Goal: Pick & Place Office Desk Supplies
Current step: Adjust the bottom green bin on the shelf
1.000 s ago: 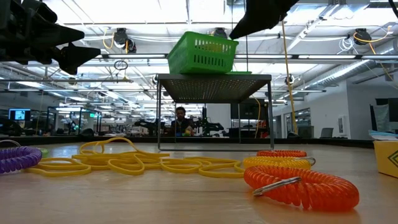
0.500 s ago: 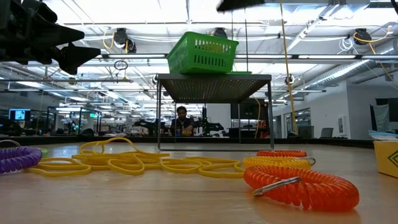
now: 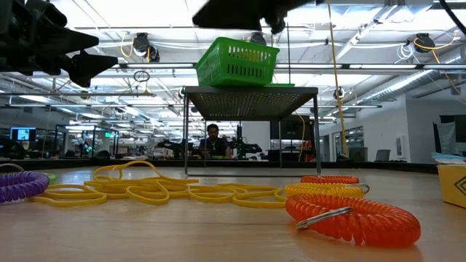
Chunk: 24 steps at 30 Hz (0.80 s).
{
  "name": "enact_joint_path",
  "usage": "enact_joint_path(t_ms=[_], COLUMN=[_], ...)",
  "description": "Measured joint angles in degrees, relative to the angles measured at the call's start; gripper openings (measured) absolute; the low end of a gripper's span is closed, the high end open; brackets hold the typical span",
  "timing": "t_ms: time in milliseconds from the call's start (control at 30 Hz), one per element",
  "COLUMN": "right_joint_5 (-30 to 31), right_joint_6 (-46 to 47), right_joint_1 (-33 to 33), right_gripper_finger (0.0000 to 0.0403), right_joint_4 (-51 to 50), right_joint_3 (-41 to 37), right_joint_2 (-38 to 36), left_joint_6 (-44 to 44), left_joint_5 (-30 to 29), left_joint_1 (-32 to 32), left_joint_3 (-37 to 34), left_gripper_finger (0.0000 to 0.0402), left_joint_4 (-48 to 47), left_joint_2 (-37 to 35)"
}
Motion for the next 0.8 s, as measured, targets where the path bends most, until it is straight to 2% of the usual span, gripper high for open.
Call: enact_joint_path(t_ms=[167,367,533,633,800], right_joint_5=[12.66,18.11,27.53,28.04,20.08], right_joint_6=[-3.29,-4.39,-8.41,-8.71,-7.39], right_joint_1=[-0.23,-0.52,-0.02,0.76,1.43], right_gripper_finger=[0.0013,0.0002,0.0001,0.0003,0.0001], right_joint_4=[0.54,0.59,0.59,2.55,4.77], right_joint_3=[0.01,0.04,0.04,0.04,0.06], right_joint_2=[2.82,3.13,3.13,3.13,3.08], left_joint_6=[0.0,0.0,0.0,0.0,0.0], left_joint_5=[0.0,0.0,0.0,0.0,0.0], left_joint_1=[0.02,0.02,0.0,0.01,0.01], left_joint_3=[0.0,0.0,-0.02,-0.01,0.0], left_gripper_finger=[0.031,0.031,0.031,0.031,0.031], left_joint_4=[-0.02,-0.02,-0.02,-0.02,-0.02], left_joint_2=[0.02,0.01,0.0,0.02,0.0])
